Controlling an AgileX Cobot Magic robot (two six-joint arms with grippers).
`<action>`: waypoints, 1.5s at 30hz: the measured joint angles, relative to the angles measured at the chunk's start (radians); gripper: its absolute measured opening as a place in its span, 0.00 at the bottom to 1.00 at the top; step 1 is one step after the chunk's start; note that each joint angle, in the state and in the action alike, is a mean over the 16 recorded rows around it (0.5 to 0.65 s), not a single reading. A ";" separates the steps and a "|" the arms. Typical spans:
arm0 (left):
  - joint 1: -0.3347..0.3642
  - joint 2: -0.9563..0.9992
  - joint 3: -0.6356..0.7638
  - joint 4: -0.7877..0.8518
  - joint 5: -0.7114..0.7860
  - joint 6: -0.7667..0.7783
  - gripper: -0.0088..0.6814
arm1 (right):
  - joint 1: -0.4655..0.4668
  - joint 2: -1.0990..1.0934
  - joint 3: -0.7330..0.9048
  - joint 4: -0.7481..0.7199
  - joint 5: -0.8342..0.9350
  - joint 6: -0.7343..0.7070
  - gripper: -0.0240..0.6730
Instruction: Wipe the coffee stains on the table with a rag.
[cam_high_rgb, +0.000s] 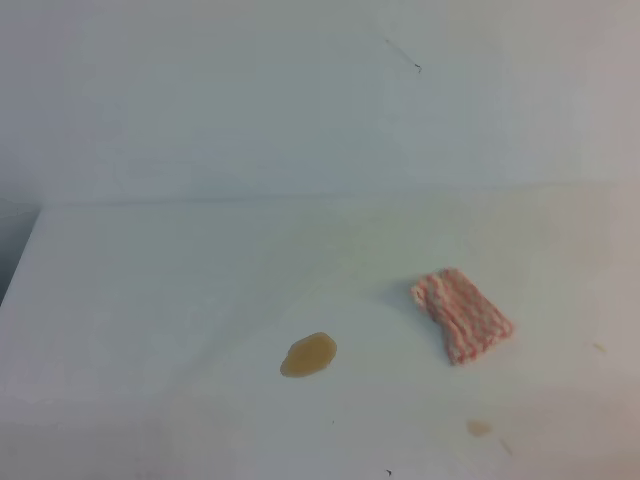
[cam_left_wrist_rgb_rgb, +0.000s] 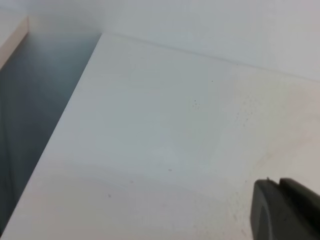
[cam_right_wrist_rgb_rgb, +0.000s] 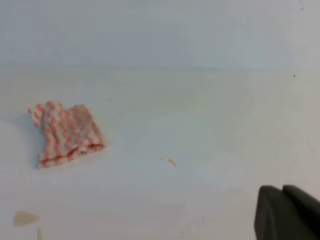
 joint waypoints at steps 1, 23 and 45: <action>0.000 0.000 0.000 0.000 0.000 0.000 0.01 | 0.000 0.000 0.000 0.000 0.000 0.000 0.03; -0.012 0.000 0.000 0.000 0.002 0.000 0.01 | 0.000 0.000 0.000 0.003 0.008 -0.007 0.03; -0.012 -0.002 0.000 0.000 0.002 0.000 0.01 | 0.000 0.000 0.000 0.006 0.013 -0.008 0.03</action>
